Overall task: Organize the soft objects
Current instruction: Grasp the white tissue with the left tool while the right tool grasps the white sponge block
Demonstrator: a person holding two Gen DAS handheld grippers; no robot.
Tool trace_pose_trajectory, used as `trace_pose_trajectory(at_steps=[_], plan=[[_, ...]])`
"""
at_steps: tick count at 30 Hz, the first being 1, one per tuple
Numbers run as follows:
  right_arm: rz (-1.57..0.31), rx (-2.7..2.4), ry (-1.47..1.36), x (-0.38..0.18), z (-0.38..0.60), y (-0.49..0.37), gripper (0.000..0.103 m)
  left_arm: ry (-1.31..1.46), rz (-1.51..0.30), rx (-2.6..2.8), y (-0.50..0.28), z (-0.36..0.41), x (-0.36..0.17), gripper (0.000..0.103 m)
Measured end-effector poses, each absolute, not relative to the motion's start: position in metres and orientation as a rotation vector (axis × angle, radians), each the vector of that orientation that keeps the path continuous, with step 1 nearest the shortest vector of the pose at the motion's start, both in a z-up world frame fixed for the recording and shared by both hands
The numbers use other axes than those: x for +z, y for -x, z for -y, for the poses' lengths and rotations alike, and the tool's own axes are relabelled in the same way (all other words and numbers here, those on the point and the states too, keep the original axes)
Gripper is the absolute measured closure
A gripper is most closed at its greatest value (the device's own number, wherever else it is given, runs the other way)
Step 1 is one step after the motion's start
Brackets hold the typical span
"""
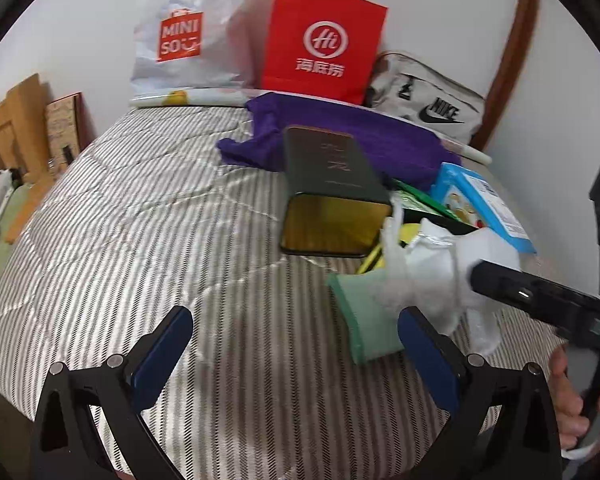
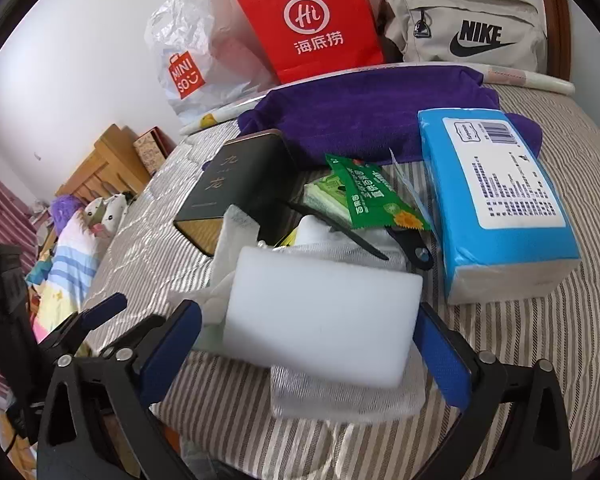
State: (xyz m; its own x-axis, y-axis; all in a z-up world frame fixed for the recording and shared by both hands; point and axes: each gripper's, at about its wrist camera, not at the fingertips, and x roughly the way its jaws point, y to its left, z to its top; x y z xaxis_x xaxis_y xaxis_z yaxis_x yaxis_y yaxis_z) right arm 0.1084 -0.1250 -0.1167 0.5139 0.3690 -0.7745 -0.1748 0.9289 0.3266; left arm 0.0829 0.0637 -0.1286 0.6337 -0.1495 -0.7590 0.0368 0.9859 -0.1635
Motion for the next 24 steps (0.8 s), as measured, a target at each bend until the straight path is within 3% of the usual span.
trace_pose_trajectory(at_steps=[2, 12, 19, 24], plan=[[-0.989, 0.333, -0.197, -0.118, 0.125, -0.109, 0.022, 0.134, -0.872, -0.123, -0.082, -0.061, -0.128, 0.0], [-0.853, 0.351, -0.136, -0.086, 0.153, -0.084, 0.022, 0.099, -0.858, -0.218, -0.089, -0.033, -0.127, 0.004], [-0.854, 0.259, -0.063, -0.094, 0.196, -0.064, 0.022, 0.044, -0.857, -0.207, -0.096, -0.017, -0.126, 0.017], [-0.879, 0.218, -0.07, -0.109, 0.222, -0.058, 0.022, 0.013, -0.857, -0.201, -0.1, -0.008, -0.128, 0.034]])
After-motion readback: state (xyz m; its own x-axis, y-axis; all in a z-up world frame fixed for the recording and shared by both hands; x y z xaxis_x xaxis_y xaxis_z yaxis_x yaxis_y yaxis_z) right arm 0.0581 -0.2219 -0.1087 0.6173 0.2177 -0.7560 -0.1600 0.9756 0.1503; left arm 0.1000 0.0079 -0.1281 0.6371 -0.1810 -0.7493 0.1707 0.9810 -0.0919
